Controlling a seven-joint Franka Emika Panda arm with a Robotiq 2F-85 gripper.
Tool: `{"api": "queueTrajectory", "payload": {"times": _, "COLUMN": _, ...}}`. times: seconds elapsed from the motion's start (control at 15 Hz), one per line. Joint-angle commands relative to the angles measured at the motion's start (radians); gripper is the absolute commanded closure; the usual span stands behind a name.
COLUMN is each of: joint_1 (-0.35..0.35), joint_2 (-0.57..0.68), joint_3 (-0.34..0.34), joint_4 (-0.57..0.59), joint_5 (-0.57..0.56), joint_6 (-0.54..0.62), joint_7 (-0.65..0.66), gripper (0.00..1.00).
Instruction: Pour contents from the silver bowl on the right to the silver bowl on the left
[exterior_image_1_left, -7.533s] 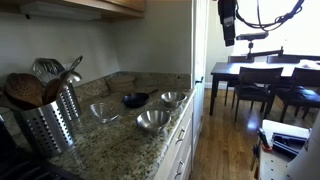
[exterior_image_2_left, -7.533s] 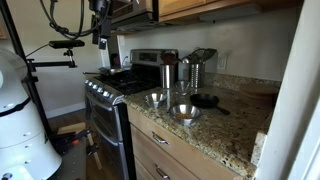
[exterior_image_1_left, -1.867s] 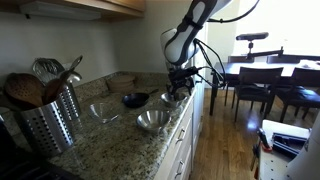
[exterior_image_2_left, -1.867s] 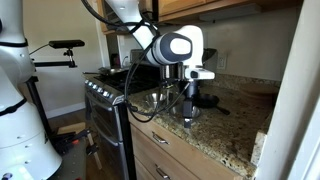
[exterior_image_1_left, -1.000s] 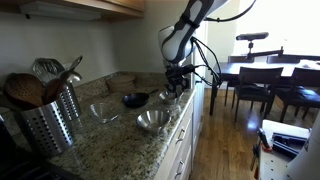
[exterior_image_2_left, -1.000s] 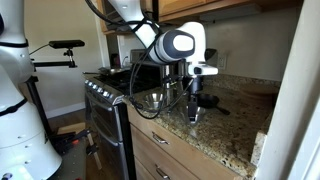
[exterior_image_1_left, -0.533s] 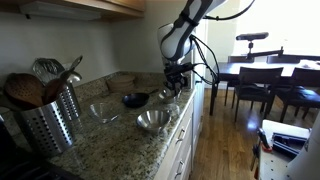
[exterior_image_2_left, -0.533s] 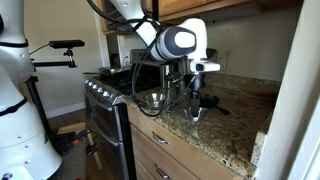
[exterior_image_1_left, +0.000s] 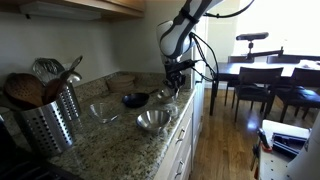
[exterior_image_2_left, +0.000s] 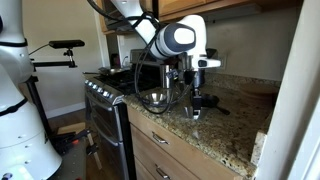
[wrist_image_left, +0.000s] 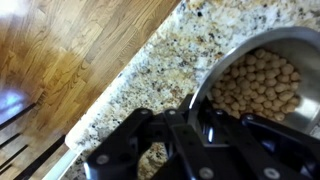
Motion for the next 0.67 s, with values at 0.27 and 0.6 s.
{"api": "queueTrajectory", "payload": {"times": 0.27, "joint_1": 0.023, "joint_2": -0.022, "joint_3": -0.016, "joint_4": -0.019, "joint_5": -0.020, "joint_6": -0.038, "joint_7": -0.075, "gripper": 0.92}}
{"api": "queueTrajectory", "payload": {"times": 0.6, "joint_1": 0.030, "joint_2": -0.058, "joint_3": -0.008, "joint_4": -0.038, "joint_5": -0.020, "joint_6": -0.033, "joint_7": -0.119, "gripper": 0.92}}
